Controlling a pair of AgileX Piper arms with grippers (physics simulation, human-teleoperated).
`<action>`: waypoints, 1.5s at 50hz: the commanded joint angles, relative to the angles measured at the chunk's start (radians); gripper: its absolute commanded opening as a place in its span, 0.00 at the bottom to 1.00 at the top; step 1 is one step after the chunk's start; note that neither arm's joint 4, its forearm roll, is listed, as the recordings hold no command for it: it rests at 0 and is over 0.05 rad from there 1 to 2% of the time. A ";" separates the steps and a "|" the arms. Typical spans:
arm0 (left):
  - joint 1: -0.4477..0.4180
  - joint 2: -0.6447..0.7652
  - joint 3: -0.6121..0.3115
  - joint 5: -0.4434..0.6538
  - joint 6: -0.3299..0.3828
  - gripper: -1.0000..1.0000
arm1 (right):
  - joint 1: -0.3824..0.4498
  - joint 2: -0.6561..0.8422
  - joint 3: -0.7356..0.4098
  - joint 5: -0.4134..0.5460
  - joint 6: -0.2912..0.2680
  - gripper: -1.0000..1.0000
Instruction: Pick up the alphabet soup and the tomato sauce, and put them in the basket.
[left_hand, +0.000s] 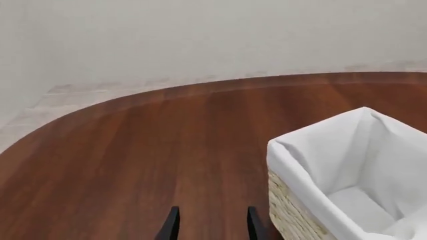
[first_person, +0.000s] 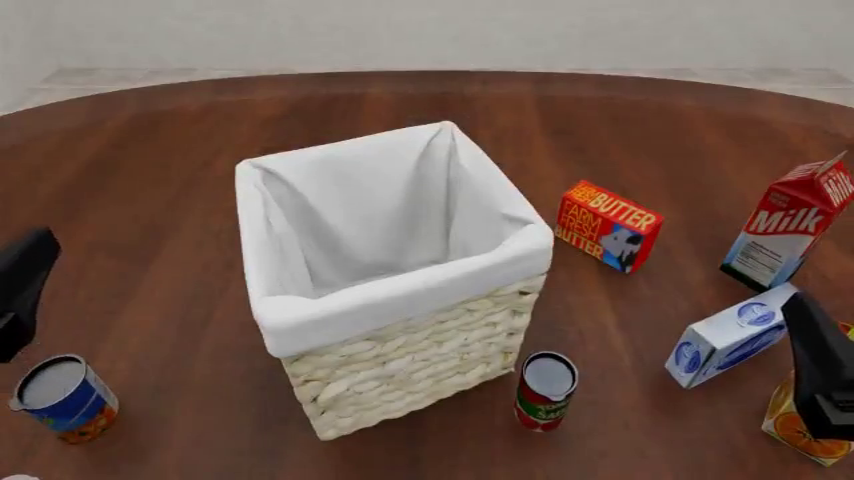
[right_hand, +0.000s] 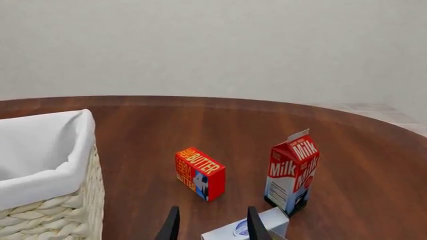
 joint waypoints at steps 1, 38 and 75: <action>0.052 0.109 -0.117 0.099 0.018 1.00 | 0.003 -0.007 0.000 0.006 0.000 1.00; 0.216 0.368 -0.289 0.365 -0.013 1.00 | 0.011 -0.018 0.000 0.014 0.008 1.00; 0.331 0.430 -0.358 0.579 0.080 1.00 | 0.016 -0.016 0.000 0.010 0.006 1.00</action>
